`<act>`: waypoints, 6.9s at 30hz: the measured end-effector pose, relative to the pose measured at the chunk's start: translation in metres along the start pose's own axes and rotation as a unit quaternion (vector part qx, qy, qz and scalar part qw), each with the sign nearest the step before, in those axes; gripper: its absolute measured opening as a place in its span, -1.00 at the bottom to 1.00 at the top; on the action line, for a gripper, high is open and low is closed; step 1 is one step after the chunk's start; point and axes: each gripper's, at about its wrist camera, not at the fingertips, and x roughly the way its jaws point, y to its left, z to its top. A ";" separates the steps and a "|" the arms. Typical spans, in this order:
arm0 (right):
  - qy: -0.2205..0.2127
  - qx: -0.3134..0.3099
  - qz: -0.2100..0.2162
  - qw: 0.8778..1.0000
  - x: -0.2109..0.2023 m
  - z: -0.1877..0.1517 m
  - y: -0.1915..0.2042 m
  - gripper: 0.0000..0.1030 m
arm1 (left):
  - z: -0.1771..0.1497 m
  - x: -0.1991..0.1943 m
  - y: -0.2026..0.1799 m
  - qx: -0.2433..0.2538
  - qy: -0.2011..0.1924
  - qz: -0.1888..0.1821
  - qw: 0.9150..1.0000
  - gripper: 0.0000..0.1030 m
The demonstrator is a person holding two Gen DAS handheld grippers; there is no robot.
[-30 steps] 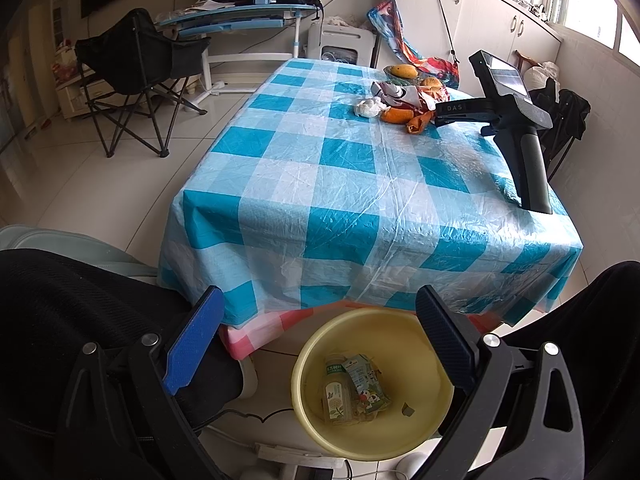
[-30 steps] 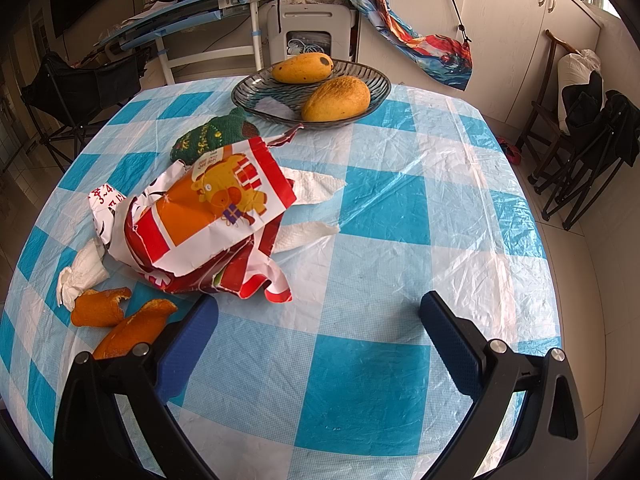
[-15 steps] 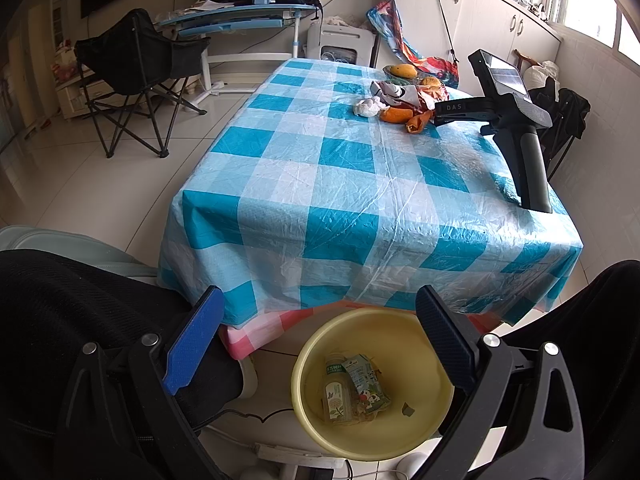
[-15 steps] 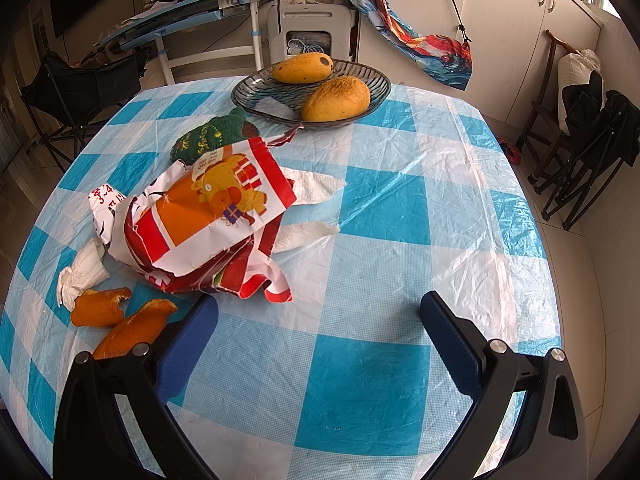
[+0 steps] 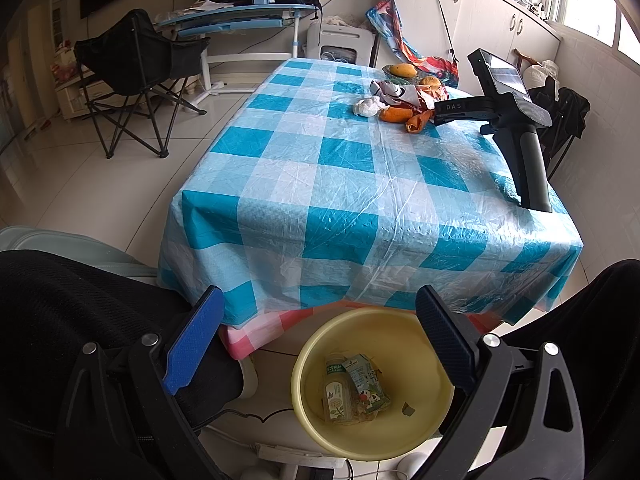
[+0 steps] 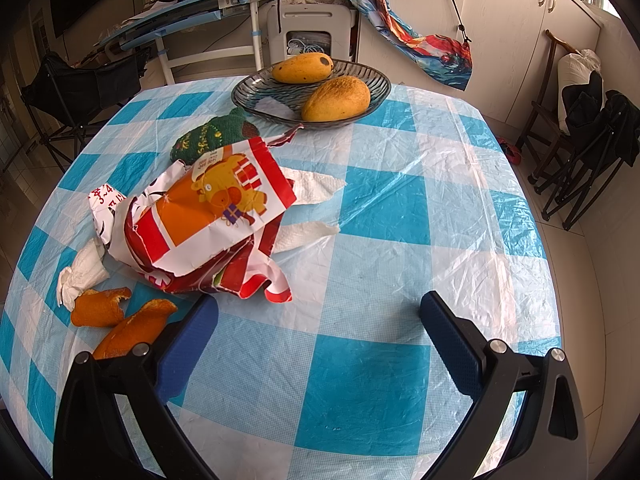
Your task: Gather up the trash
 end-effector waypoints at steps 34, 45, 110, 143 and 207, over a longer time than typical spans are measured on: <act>0.000 0.000 0.000 1.000 0.000 0.000 0.000 0.87 | 0.007 -0.015 0.014 -0.038 -0.038 -0.007 0.999 0.81; 0.000 0.000 0.000 1.000 0.001 0.000 0.000 0.87 | 0.007 -0.016 0.015 -0.039 -0.039 -0.008 0.998 0.81; -0.048 0.037 0.073 0.996 -0.080 -0.061 -0.001 0.86 | 0.069 -0.004 0.016 -0.018 -0.069 0.025 0.997 0.81; -0.072 0.003 0.082 0.994 -0.092 -0.089 0.034 0.86 | 0.054 0.013 0.020 -0.015 -0.039 0.016 0.999 0.82; 0.002 0.040 0.187 0.982 -0.033 -0.040 0.018 -0.61 | 0.217 0.221 -0.064 0.028 0.038 0.016 0.999 0.09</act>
